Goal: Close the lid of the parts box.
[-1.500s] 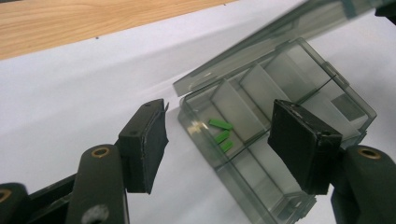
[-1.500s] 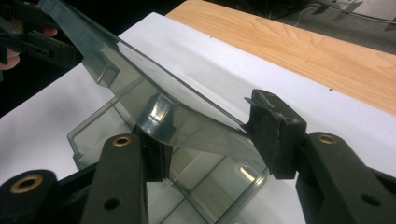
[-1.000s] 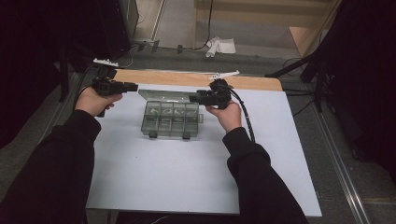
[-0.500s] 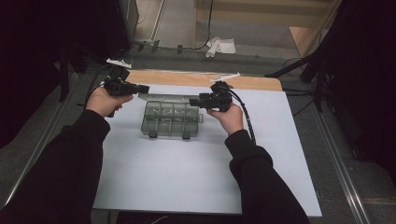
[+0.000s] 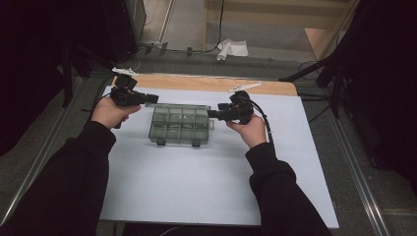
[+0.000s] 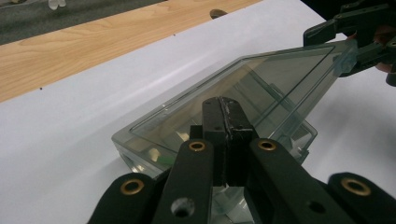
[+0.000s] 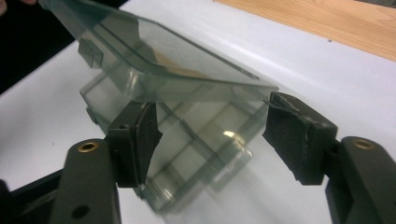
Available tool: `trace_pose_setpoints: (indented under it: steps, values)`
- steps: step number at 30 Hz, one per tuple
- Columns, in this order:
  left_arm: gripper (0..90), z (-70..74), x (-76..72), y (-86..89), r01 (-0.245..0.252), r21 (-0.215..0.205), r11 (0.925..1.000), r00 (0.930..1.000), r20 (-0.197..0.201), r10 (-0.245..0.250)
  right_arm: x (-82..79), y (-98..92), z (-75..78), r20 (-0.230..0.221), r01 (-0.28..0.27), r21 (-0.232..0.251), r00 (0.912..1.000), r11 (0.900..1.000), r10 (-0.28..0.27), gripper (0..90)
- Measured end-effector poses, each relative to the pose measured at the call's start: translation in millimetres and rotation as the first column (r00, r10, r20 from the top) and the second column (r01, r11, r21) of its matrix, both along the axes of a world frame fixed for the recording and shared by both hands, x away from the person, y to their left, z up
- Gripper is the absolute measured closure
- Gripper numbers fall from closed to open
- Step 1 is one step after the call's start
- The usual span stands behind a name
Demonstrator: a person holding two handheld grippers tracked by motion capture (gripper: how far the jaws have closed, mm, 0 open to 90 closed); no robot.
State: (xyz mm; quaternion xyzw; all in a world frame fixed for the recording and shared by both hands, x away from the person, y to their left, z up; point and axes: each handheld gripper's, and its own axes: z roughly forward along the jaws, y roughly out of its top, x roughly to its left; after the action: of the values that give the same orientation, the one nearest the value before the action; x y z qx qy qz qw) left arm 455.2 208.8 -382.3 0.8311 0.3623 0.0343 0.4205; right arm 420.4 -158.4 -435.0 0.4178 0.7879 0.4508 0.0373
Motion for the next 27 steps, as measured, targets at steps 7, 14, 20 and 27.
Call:
trace_pose_setpoints:
  steps: [7,14,20,27]
  values:
    - [89.6,-4.9,-6.3,3.8,-0.006,-0.008,1.0,1.0,0.0,0.006,-13.3,-17.0,6.2,-0.003,0.022,0.002,0.9998,1.0,-0.022,68.7]
    - [89.7,-10.9,-14.7,4.7,0.011,-0.014,0.9998,0.9999,-0.002,-0.011,-20.1,-9.4,19.9,0.005,0.039,0.044,0.9992,0.998,-0.039,87.9]
    - [89.6,-16.0,-20.7,4.4,0.007,0.0,1.0,0.9998,0.017,-0.007,-25.5,16.6,22.1,-0.002,-0.028,0.038,0.9996,0.999,0.028,89.1]
    - [89.6,-24.8,-27.8,4.8,0.003,0.008,1.0,0.9999,0.011,-0.003,-25.9,25.3,13.0,-0.014,-0.044,0.029,0.9989,0.999,0.045,89.7]
